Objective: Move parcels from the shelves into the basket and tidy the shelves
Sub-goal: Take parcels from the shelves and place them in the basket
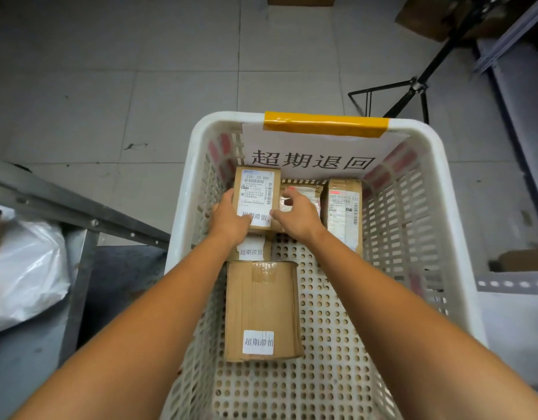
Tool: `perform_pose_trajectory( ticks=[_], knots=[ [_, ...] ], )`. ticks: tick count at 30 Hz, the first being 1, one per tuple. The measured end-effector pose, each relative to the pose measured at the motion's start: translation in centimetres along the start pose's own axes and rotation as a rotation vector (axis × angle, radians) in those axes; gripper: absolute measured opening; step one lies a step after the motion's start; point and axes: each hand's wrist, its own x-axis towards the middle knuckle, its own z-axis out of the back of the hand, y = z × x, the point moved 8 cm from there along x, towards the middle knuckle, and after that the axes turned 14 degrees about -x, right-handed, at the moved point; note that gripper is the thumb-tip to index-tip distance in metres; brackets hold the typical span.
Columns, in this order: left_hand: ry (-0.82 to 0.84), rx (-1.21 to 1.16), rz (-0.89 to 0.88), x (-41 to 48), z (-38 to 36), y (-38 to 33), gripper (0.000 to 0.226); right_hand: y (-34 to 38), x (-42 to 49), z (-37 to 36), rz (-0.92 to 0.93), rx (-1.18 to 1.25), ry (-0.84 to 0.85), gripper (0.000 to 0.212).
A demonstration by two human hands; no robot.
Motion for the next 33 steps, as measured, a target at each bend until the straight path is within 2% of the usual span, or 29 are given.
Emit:
perform_pose_trajectory(
  ticks=[5, 9, 12, 15, 25, 33],
  knots=[
    [0.114, 0.232, -0.029, -3.9, 1.4, -3.8, 0.064, 0.3, -3.6, 5.3, 0.017, -0.292, 0.083, 0.055],
    [0.207, 0.415, -0.101, -7.9, 2.6, -9.7, 0.059, 1.0, -8.2, 12.2, -0.015, -0.393, 0.053, 0.055],
    [0.283, 0.566, -0.166, -11.2, 3.1, -15.0, 0.053, 1.7, -12.1, 17.5, -0.05, -0.379, -0.016, 0.05],
    [0.311, 0.617, -0.255, -14.7, 3.3, -20.3, 0.05, 2.3, -16.3, 22.1, -0.1, -0.363, -0.077, 0.046],
    [0.436, 0.765, -0.56, -28.9, 1.2, -33.2, 0.048, 4.9, -32.7, 32.3, -0.201, -0.331, -0.298, 0.057],
    [0.394, 0.804, -0.765, -41.7, 2.3, -39.3, 0.052, 6.3, -47.3, 37.5, -0.195, -0.335, -0.447, 0.055]
  ],
)
